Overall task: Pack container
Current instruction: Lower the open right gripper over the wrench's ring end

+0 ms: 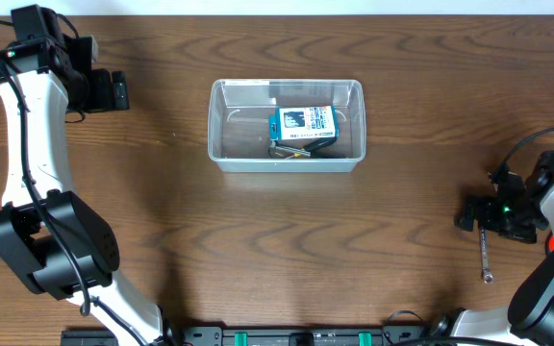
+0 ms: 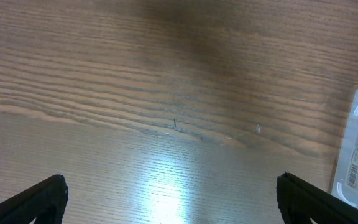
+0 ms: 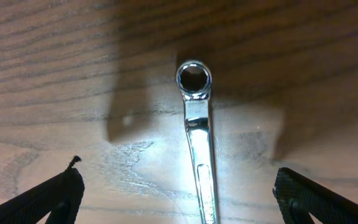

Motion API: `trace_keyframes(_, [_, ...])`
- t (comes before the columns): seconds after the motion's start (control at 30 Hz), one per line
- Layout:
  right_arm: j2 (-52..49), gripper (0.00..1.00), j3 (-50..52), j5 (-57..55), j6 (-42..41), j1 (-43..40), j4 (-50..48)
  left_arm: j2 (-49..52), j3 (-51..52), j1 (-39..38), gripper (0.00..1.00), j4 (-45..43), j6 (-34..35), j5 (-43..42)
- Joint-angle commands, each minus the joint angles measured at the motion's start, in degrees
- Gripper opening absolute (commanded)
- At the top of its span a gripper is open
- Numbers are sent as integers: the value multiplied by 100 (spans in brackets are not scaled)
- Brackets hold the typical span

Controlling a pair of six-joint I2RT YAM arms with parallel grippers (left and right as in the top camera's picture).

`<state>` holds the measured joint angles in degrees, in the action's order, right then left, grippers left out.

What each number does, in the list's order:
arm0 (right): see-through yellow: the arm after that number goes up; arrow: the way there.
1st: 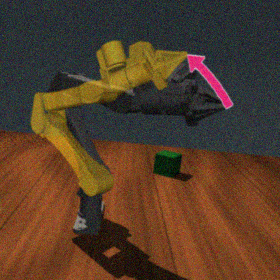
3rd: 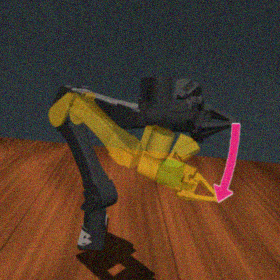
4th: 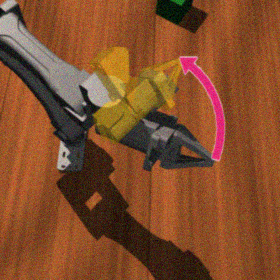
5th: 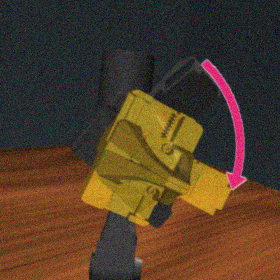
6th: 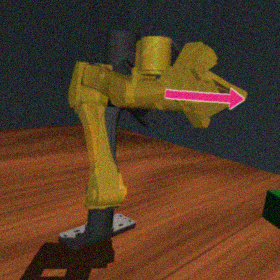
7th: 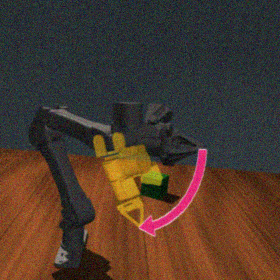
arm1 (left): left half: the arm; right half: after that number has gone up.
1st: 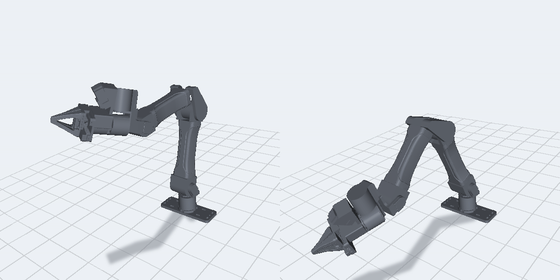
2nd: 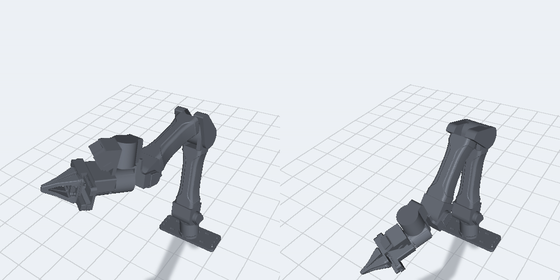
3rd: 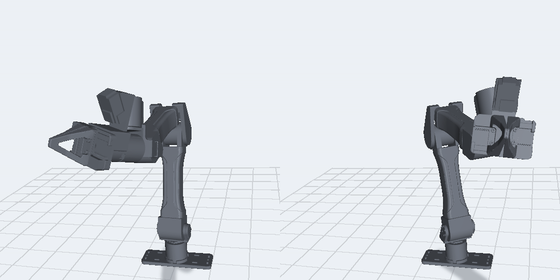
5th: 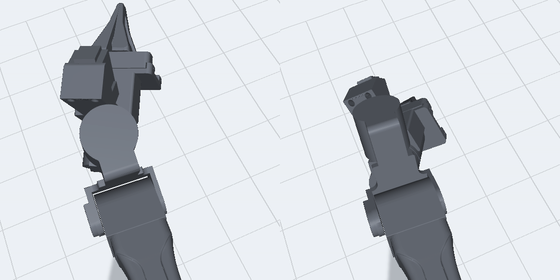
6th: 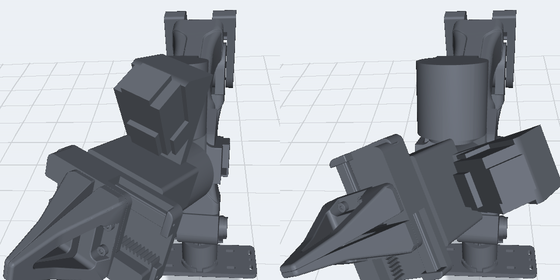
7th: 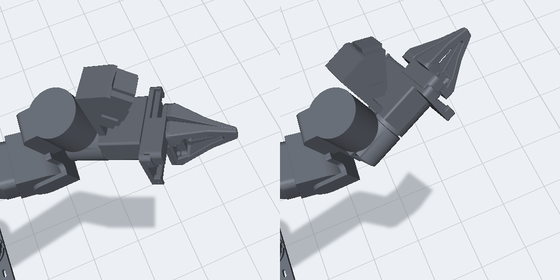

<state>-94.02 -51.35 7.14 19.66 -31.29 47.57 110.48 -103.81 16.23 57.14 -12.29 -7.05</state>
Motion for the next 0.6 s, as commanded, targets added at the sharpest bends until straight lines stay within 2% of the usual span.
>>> trace_keyframes(0.0, [-39,99,26,-155,240,-39,-44,42,44,13,98,17,-55,68])
trace_keyframes(0.17, [-39,99,26,-870,966,-39,214,42,44,13,98,17,-55,68])
trace_keyframes(0.57, [-39,99,26,-1331,1174,-35,326,42,44,13,98,17,-55,68])
